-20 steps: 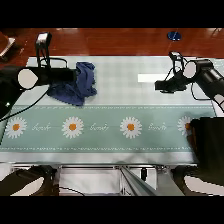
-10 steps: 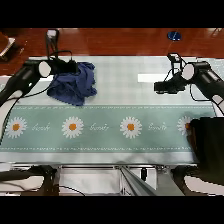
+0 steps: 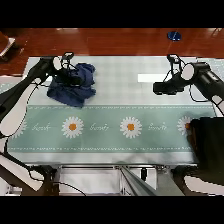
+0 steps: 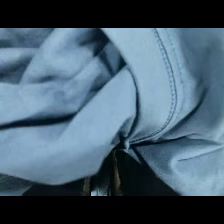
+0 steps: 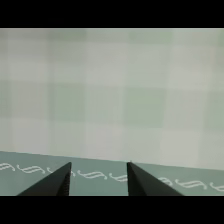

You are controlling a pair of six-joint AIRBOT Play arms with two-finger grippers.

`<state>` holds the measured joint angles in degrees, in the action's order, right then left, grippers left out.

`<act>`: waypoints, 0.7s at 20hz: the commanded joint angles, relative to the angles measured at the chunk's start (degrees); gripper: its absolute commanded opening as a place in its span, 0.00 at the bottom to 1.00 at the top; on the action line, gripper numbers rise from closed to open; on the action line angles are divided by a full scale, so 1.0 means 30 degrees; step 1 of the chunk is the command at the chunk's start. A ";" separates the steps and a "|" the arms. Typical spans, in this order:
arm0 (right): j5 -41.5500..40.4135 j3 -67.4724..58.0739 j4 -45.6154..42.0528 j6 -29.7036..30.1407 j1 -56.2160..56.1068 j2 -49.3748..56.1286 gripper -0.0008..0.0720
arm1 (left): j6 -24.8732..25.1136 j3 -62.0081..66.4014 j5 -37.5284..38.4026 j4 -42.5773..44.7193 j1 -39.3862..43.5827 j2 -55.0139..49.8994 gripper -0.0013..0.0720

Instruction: Fold the shirts.

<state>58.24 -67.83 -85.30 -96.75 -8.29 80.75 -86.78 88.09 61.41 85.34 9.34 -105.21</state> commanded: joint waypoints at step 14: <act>0.0612 -0.0007 0.0481 0.0466 -0.0007 -1.2626 0.57 | 0.3009 0.0809 -0.4095 -1.1890 0.0277 1.3930 0.06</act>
<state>59.35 -67.83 -84.09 -95.37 -8.29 50.19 -78.39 90.43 54.02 55.77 9.39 -71.24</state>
